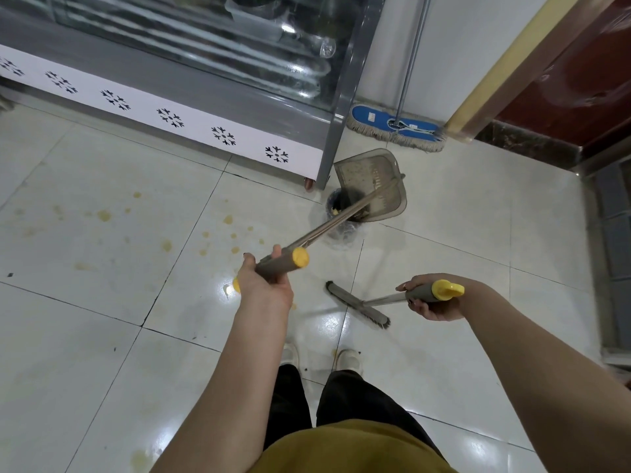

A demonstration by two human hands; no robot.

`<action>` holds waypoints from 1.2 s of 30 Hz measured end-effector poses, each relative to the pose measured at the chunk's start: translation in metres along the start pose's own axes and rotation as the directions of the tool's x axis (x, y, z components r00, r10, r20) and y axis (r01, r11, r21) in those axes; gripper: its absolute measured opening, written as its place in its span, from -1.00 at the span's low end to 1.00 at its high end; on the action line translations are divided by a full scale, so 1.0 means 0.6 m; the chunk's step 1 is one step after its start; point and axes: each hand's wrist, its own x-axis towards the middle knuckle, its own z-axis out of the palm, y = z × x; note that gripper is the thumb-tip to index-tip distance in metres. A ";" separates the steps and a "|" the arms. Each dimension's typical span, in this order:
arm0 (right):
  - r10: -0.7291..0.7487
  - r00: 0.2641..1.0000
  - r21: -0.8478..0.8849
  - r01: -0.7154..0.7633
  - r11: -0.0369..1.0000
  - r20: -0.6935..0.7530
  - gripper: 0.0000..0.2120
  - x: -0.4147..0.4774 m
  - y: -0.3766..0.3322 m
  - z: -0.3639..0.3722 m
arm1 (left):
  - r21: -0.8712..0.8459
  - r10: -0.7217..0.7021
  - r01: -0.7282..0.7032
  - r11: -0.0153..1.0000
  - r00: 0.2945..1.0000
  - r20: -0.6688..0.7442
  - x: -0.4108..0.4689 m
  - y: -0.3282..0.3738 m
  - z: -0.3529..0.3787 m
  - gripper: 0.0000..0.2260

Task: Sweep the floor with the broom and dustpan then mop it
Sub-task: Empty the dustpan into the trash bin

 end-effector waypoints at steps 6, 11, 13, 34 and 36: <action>-0.008 1.000 0.018 0.008 1.000 0.002 -0.68 0.002 0.005 0.000 | -0.039 -0.045 0.043 0.998 0.998 -0.036 0.001 -0.001 -0.012 -0.80; -0.007 1.000 0.039 0.007 0.999 0.002 -0.83 0.003 0.007 -0.008 | -0.062 -0.046 0.042 0.997 0.997 -0.060 -0.005 -0.002 -0.003 -0.81; -0.003 1.000 0.036 0.003 0.999 0.004 -0.82 0.005 0.008 -0.009 | -0.077 -0.037 0.033 0.996 0.998 -0.047 -0.008 -0.005 0.003 -0.76; 0.008 1.000 0.000 -0.008 1.000 -0.021 -0.78 0.011 0.017 -0.026 | -0.066 -0.057 0.059 0.996 0.998 0.031 -0.034 -0.040 0.031 -0.88; 0.002 1.000 0.010 -0.002 1.000 -0.008 -0.82 0.012 0.018 -0.030 | -0.049 -0.038 0.041 0.998 0.998 0.055 -0.044 -0.042 0.046 -0.88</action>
